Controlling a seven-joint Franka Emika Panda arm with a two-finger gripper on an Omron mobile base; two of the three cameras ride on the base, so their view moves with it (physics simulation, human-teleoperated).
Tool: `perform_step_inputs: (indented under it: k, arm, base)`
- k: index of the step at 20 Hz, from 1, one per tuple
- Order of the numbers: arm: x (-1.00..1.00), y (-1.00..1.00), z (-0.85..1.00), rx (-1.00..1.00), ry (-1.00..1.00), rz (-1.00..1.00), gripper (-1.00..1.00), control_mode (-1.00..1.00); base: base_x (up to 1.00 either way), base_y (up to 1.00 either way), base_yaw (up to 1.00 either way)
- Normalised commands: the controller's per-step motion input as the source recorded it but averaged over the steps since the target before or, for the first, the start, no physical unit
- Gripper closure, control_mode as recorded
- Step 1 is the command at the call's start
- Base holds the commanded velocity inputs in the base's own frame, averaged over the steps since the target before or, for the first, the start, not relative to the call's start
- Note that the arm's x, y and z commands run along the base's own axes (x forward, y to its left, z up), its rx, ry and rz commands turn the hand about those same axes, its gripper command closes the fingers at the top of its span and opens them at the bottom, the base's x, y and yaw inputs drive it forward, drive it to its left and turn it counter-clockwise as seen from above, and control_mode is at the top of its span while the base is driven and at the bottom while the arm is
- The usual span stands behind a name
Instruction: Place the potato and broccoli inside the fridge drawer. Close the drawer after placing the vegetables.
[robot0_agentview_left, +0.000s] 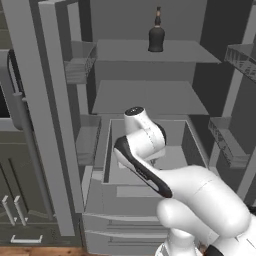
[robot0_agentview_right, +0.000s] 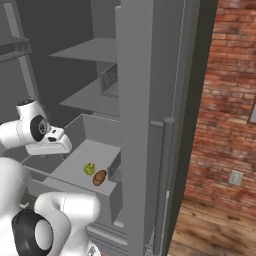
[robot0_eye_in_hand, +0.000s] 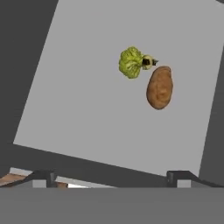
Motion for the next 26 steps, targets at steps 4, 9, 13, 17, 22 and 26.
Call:
perform_step_inputs:
  k: [4,9,13,17,22,26]
  arm:
    - [-0.88,0.14,0.27,0.03,0.0,0.0,-1.0,-1.0]
    - [-0.77,0.03,-0.21,0.06,0.05,0.0,-1.0,-1.0]
    - [-0.34,0.0,-0.52,0.04,0.1,0.0,-1.0,-1.0]
    - [-0.01,0.01,-0.62,0.02,0.11,0.0,-1.0,-1.0]
    - [0.17,0.01,-0.61,0.01,0.03,0.0,-1.0,-1.0]
    - [0.39,0.0,-0.47,0.0,-0.02,0.0,-1.0,-1.0]
  base:
    - [0.0,0.0,0.0]
    - [0.0,0.0,0.0]
    - [0.0,0.0,0.0]
    - [0.0,0.0,0.0]
    - [0.0,0.0,0.0]
    - [0.0,0.0,0.0]
